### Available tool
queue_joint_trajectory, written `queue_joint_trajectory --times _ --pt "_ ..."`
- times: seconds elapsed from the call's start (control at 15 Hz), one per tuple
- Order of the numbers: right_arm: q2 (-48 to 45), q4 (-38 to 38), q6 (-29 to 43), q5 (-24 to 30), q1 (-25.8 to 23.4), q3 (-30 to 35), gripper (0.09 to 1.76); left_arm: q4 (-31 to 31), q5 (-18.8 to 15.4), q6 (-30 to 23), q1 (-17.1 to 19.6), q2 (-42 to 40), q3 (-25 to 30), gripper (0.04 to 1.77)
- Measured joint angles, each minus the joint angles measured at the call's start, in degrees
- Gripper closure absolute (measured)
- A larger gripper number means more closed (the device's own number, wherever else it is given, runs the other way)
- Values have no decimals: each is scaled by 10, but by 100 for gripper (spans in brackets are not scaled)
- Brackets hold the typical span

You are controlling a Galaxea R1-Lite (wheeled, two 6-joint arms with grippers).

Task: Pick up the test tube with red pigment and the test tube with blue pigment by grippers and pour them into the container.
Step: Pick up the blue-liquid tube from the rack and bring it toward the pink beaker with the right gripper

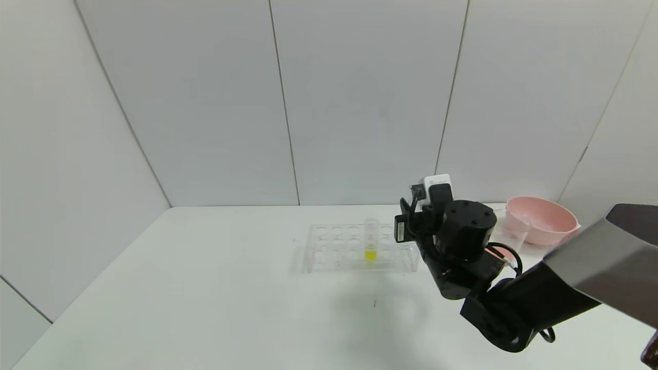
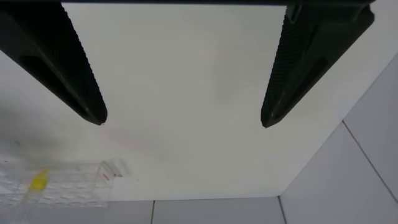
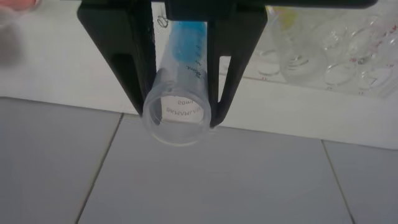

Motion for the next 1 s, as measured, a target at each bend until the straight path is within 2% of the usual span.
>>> queue_joint_trajectory --times 0.67,0.8,1.0 --pt "-45 14 -4 3 9 10 132 0 0 0 0 0 0 5" --pt "-57 16 -1 33 5 27 132 0 0 0 0 0 0 5" --pt "-90 18 13 118 -9 80 132 0 0 0 0 0 0 5"
